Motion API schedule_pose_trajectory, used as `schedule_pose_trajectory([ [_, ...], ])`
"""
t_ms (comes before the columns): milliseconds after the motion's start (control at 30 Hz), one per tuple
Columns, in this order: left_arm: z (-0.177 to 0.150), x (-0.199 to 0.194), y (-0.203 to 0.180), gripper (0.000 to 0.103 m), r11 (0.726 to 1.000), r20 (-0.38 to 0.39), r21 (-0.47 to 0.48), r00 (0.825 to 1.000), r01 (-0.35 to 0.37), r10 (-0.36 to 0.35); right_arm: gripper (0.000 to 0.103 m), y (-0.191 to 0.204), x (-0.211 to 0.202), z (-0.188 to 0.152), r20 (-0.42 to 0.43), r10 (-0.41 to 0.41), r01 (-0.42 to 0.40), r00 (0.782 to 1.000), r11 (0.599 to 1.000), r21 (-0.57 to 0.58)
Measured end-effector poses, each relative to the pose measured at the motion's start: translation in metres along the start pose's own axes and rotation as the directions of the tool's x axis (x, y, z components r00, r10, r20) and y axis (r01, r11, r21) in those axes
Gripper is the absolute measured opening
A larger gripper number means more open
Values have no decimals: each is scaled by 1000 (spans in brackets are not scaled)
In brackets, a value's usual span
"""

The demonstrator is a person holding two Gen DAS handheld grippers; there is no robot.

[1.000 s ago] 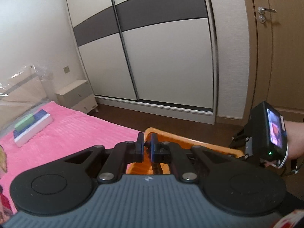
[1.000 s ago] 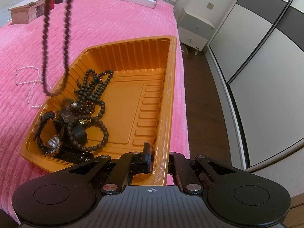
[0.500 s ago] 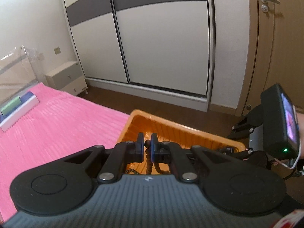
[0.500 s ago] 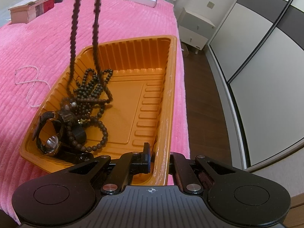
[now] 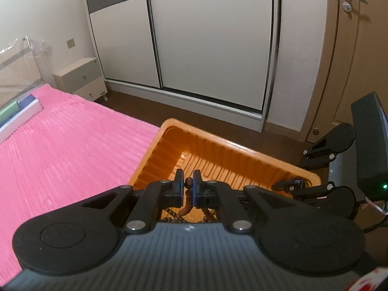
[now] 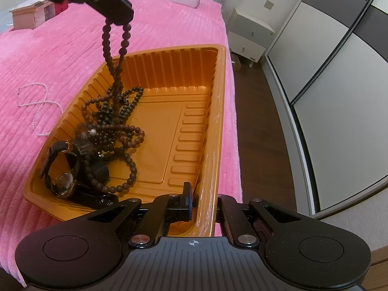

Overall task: Organize jewelry
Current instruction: 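Lift the bead bracelet over the orange tray and open the left gripper, then grasp the white pearl strand at its middle with the left gripper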

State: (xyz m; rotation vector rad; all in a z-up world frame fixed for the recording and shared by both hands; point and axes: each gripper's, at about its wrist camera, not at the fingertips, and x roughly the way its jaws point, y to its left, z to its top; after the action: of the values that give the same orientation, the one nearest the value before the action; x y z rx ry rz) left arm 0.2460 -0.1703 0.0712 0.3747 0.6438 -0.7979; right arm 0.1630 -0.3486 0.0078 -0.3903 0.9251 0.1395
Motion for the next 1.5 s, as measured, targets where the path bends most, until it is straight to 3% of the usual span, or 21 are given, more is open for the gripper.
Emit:
schedule_pose_trajectory([
  [200,-4,8,2,7,1000,-19,-22,1000,7,-7,4,-1,0,0,0,0,0,1000,1000,1],
  [333,-5,3,5,18,999,-6,-31,1000,6,-7,4,1,-1,0,0,-1,1,1000,1000,-1],
  [633,-36,-34,52,20,985,-4,-144,995,-97,97,4,1,-1,-1,3,-1,1,1000,1000,2],
  [800,-76,-60,88,23,950,-32,-245,981,-194,192,4,1,-2,0,7,-1,1,1000,1000,3],
  [967,-123,-81,114,24,900,-81,-321,955,-296,285,4,0,-3,0,7,-1,1,1000,1000,4],
  [1167,-178,-91,117,24,853,-117,-400,942,-335,315,4,0,-2,-1,4,-2,2,1000,1000,6],
  [1333,-207,-86,98,24,874,-102,-376,952,-307,290,4,0,-3,0,5,-3,3,1000,1000,4],
  [1500,-209,-64,78,24,908,-113,-302,956,-292,270,4,0,-3,0,3,-3,3,1000,1000,3],
])
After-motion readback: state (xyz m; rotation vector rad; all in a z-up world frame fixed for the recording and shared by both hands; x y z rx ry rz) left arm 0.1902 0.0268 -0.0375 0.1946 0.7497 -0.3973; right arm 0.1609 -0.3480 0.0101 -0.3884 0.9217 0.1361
